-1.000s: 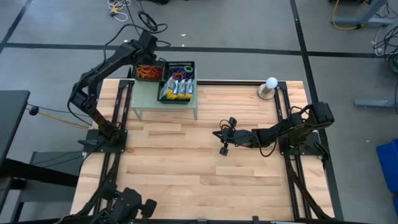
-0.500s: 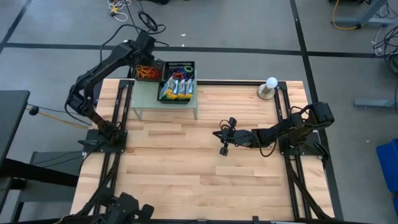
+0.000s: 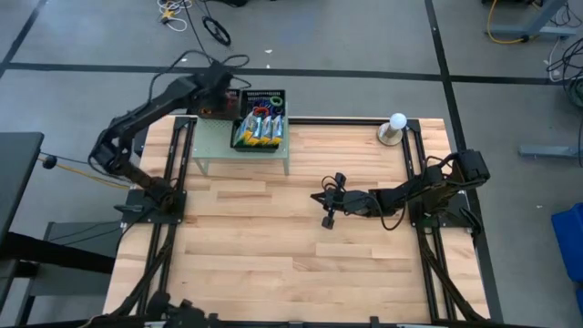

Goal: Pick & Place Office Desk Supplies
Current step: Return to Home Position

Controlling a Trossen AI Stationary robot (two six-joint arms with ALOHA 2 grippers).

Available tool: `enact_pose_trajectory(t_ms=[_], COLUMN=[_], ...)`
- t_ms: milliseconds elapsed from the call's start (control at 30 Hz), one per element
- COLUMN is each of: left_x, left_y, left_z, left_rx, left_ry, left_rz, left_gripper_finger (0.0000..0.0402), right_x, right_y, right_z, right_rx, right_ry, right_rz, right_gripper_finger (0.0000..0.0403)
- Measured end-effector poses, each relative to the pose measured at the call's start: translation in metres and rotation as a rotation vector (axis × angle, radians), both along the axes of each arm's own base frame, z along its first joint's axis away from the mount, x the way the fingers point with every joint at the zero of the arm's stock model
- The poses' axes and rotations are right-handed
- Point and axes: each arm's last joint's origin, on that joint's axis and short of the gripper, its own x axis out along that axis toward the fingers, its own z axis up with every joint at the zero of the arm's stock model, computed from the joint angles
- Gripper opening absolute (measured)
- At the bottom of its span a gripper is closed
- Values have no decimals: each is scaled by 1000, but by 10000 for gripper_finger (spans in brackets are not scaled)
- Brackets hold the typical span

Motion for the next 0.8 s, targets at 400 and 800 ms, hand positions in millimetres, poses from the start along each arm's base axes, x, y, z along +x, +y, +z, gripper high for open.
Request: enact_pose_trajectory(t_ms=[400, 800], left_x=[-45, -61], left_y=[-92, -166], left_z=[-30, -106], left_rx=[231, 459], left_ry=[-353, -858], left_rz=[-214, -736], left_gripper_finger=[5, 5], right_x=[-1, -23], right_y=[14, 9], right_z=[3, 33], right_rx=[10, 82], right_ry=[-31, 46], right_rz=[49, 83], right_gripper_finger=[25, 4])
